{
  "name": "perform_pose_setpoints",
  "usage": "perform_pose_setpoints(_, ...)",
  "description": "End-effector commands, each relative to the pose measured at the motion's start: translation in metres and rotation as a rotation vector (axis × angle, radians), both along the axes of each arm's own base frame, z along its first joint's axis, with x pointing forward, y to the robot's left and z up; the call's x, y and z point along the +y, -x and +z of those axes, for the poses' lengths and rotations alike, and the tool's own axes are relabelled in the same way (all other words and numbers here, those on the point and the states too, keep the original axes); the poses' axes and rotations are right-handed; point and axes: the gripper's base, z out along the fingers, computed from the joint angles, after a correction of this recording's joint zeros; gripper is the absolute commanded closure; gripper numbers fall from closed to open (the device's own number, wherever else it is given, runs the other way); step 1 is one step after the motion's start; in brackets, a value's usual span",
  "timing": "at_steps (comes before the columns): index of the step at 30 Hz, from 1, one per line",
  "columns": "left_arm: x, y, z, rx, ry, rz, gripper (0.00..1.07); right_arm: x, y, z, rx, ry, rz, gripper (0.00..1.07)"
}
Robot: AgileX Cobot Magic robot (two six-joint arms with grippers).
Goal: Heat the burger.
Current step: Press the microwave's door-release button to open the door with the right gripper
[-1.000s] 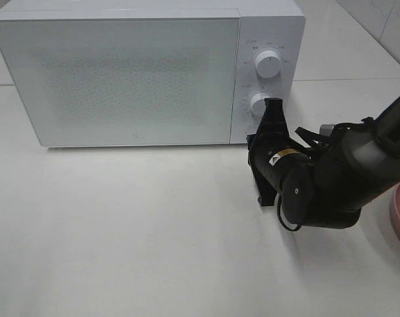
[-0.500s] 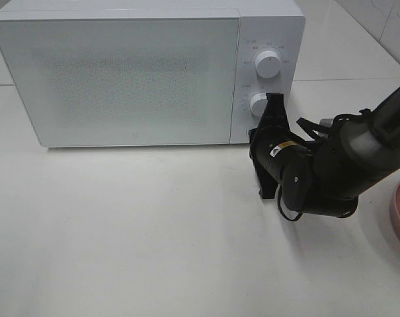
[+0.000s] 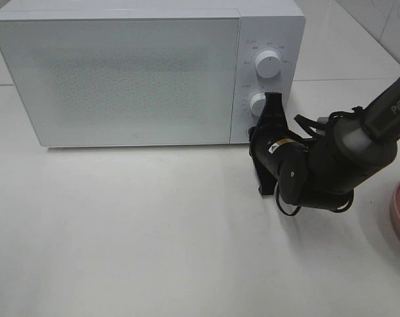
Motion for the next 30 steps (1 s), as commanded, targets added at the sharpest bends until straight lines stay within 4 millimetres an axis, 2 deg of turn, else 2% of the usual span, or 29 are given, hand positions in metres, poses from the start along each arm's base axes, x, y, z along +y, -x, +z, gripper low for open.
perform_pose_setpoints(1, 0.000, 0.001, 0.000, -0.025, 0.002, -0.005, 0.09, 0.000, -0.006, 0.003, -0.021, 0.012, -0.003, 1.07)
perform_pose_setpoints(10, 0.000, 0.001, 0.000, -0.025, 0.002, -0.005, 0.09, 0.003, -0.014, 0.005, -0.064, 0.003, -0.015, 1.07)
perform_pose_setpoints(18, 0.000, 0.001, 0.000, -0.025, 0.002, -0.005, 0.09, -0.007, -0.025, 0.010, -0.099, 0.017, -0.044, 1.07)
perform_pose_setpoints(23, 0.000, 0.001, 0.000, -0.025, 0.002, -0.005, 0.09, -0.005, -0.029, 0.014, -0.116, 0.007, -0.051, 1.07)
perform_pose_setpoints(30, 0.000, 0.001, 0.000, -0.025, 0.002, -0.005, 0.09, 0.001, -0.044, 0.033, -0.229, -0.004, -0.077, 1.07)
